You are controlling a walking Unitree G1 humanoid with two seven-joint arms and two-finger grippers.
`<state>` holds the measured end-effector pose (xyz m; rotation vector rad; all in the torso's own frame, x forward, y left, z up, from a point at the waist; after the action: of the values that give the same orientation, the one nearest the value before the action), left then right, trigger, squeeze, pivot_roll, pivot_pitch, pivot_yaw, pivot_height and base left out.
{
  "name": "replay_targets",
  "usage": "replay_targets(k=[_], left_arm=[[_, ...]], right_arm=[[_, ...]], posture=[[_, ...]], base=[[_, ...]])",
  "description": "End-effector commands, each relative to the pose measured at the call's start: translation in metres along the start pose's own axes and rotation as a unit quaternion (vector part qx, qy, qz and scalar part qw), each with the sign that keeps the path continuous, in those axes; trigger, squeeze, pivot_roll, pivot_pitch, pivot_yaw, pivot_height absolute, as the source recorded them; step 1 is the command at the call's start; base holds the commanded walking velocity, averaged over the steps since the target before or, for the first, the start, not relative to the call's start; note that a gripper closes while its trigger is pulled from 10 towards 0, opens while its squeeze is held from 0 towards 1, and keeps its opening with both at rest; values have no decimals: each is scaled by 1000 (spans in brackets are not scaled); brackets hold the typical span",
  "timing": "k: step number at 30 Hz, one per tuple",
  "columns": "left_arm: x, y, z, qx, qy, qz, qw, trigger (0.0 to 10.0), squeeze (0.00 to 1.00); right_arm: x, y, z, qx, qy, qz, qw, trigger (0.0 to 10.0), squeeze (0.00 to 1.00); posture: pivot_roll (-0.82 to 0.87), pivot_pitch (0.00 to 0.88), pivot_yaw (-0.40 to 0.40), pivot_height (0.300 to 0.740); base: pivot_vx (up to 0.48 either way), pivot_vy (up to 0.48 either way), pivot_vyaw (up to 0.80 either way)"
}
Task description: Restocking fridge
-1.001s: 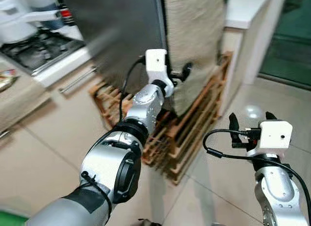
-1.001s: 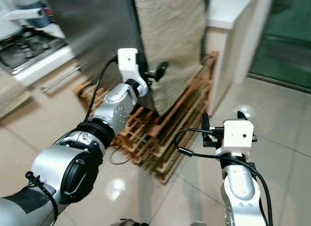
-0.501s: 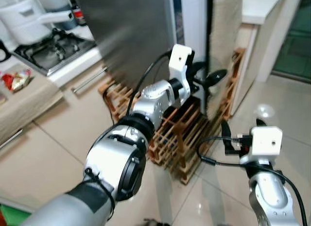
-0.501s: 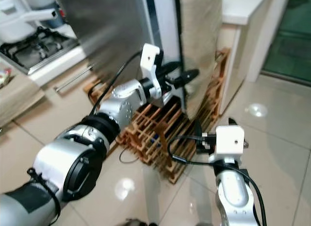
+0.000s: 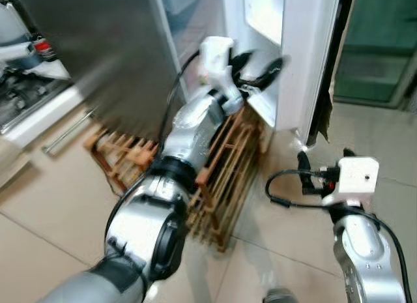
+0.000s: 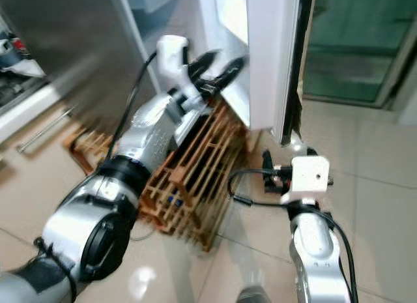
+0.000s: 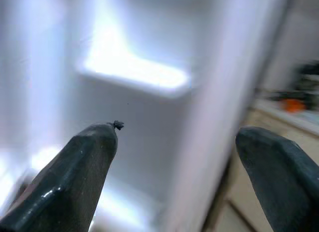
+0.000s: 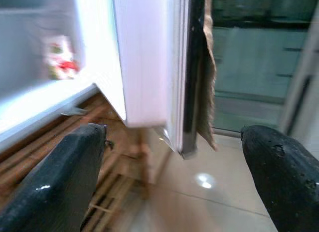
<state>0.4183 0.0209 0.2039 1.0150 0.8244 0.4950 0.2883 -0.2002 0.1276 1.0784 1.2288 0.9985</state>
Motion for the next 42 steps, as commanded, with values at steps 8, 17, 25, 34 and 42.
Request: replay_targets(k=[8, 17, 25, 34, 42], left_arm=[[125, 30, -108, -28, 307, 114, 944, 10000, 0], [152, 48, -214, -21, 490, 185, 852, 10000, 0], [144, 25, -204, 5, 502, 156, 851, 10000, 0], [107, 20, -154, 5, 416, 157, 896, 10000, 0], [113, 28, -150, -3, 437, 160, 885, 10000, 0]], right_arm=[[10, 3, 31, -1, 31, 28, 999, 10000, 0], [44, -6, 55, 13, 99, 32, 994, 10000, 51], [56, 4, 61, -1, 119, 29, 992, 10000, 94], [56, 15, 62, -30, 136, 23, 990, 10000, 98], [65, 22, 66, -47, 146, 19, 988, 10000, 153]], posture=[[-73, 0, 67, 740], [57, 0, -21, 740], [37, 0, -45, 740], [-31, 0, -36, 740], [-20, 0, -20, 740]], base=[[0, 0, 0], [0, -207, 497], [0, -277, 409], [0, 0, 412], [30, -279, 407]])
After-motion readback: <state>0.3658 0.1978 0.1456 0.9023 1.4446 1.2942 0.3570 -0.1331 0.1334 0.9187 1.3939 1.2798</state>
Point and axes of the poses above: a point about 5 cm out from each wrist's last joint towards the gripper, its own z axis pointing out of the wrist towards the gripper, its own y axis along the axis of the wrist's last joint, x = y × z, the point moved 5 cm from there along z, pointing out of the wrist towards the gripper, and after that the axes turned 5 degrees about -z, right-handed, at the moved point
